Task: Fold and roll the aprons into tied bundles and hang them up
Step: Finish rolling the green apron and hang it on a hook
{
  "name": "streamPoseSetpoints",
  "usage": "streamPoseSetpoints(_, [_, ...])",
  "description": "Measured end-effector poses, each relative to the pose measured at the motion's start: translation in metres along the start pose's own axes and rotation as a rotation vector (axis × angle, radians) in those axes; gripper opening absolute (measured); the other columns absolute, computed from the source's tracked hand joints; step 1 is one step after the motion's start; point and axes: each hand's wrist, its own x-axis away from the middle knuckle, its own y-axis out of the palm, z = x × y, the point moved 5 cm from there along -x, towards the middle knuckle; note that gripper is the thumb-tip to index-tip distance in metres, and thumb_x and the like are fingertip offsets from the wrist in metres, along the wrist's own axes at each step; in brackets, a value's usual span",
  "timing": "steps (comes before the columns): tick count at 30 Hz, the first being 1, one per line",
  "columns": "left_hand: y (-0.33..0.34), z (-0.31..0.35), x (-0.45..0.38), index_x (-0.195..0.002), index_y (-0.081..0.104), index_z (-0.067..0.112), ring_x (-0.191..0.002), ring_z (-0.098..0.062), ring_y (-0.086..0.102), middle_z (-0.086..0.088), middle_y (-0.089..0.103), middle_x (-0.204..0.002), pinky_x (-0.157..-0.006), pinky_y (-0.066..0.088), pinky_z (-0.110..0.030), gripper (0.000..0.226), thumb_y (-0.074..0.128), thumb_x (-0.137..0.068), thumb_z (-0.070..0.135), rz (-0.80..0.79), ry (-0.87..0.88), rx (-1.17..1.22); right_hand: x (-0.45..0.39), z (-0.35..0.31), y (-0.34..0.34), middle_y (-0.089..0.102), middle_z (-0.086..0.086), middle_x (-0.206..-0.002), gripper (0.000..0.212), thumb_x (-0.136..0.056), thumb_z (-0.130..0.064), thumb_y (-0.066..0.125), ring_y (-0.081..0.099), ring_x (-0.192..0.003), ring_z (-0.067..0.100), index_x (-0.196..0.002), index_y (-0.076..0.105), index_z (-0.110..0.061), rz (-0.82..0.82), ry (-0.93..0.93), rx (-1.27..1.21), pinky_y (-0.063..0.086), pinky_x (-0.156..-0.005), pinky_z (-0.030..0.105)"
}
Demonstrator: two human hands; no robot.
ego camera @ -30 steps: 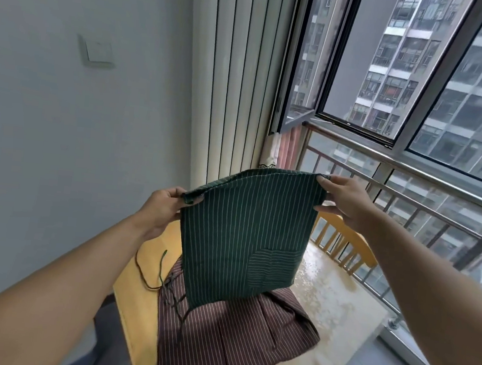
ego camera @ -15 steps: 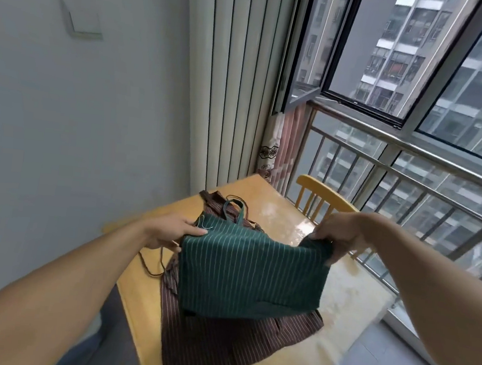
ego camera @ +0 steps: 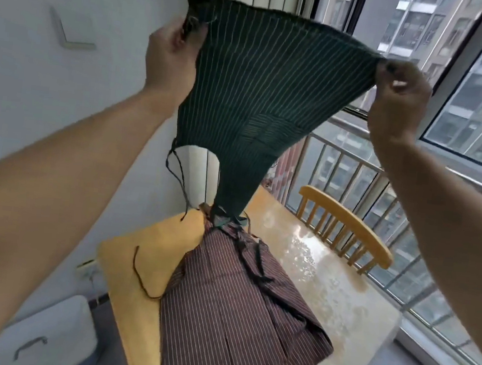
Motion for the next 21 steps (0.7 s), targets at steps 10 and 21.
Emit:
streamPoseSetpoints(10, [0.007, -0.132, 0.193, -0.085, 0.072, 0.026, -0.075, -0.007, 0.060, 0.012, 0.069, -0.079, -0.062, 0.044, -0.011, 0.015, 0.067, -0.099, 0.024, -0.227, -0.414, -0.304, 0.172, 0.145, -0.037, 0.072, 0.016, -0.106, 0.019, -0.107, -0.024, 0.049, 0.075, -0.087, 0.034, -0.104, 0.062, -0.010, -0.516, 0.563, -0.027, 0.061, -0.066, 0.043])
streamPoseSetpoints(21, [0.004, -0.241, 0.479, -0.082, 0.062, 0.024, -0.096, -0.010, 0.062, 0.008, 0.066, -0.099, -0.090, 0.056, -0.041, 0.040, 0.046, -0.080, -0.013, -1.051, -0.804, -0.675, 0.436, 0.278, -0.158, 0.066, 0.013, -0.106, 0.047, -0.075, -0.015, 0.091, 0.071, -0.083, 0.031, -0.109, 0.058, -0.010, -0.651, 1.247, 0.406, 0.063, -0.072, 0.050])
